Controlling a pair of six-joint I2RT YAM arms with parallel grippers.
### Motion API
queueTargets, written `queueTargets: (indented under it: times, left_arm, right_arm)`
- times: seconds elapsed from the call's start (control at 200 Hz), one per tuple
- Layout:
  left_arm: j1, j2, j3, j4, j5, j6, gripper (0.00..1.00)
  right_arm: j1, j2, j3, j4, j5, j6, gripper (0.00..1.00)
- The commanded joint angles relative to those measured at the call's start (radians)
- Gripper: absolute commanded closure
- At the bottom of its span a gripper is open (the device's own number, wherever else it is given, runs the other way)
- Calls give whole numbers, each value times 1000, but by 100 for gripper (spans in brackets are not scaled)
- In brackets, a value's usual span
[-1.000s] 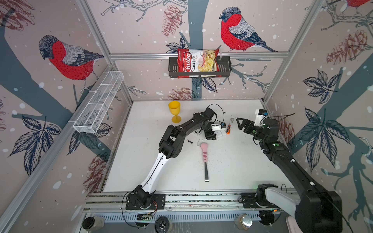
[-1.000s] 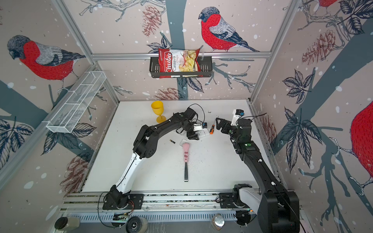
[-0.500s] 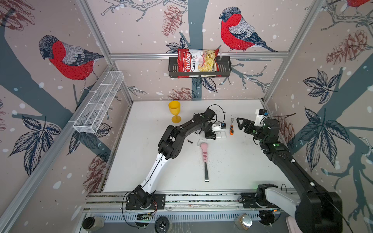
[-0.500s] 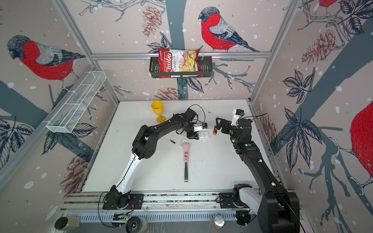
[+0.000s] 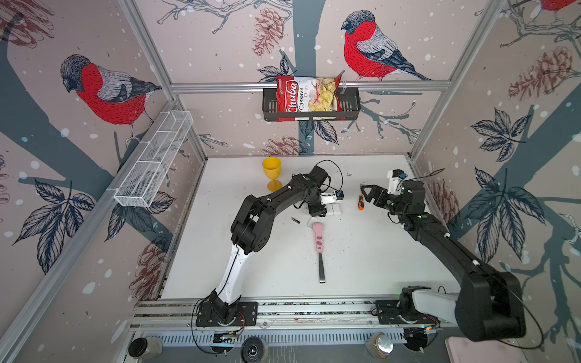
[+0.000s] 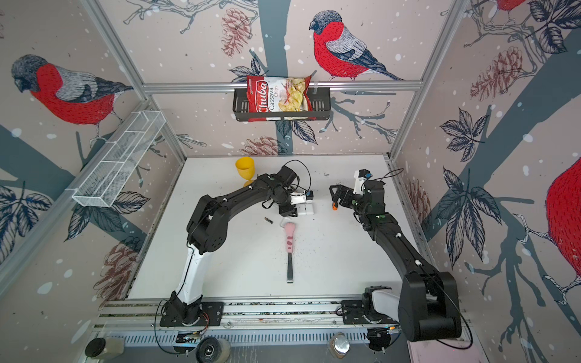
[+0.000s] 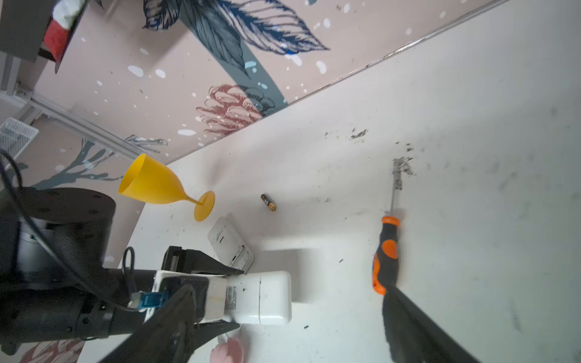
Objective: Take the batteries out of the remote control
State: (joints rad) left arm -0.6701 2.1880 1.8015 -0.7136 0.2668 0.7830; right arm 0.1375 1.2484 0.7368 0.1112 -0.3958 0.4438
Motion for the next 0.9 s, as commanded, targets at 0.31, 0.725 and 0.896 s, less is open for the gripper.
queueTargets:
  times: [0.31, 0.725, 0.896]
  left_arm:
    - [26, -254, -243, 89, 10, -57, 57]
    - [27, -350, -327, 137, 48, -75, 57]
    - [27, -360, -327, 134, 48, -76, 57]
  right_arm:
    - [155, 175, 68, -33, -118, -53, 16]
    - [249, 288, 134, -43, -254, -62, 20]
    - [270, 298, 151, -63, -251, -74, 22]
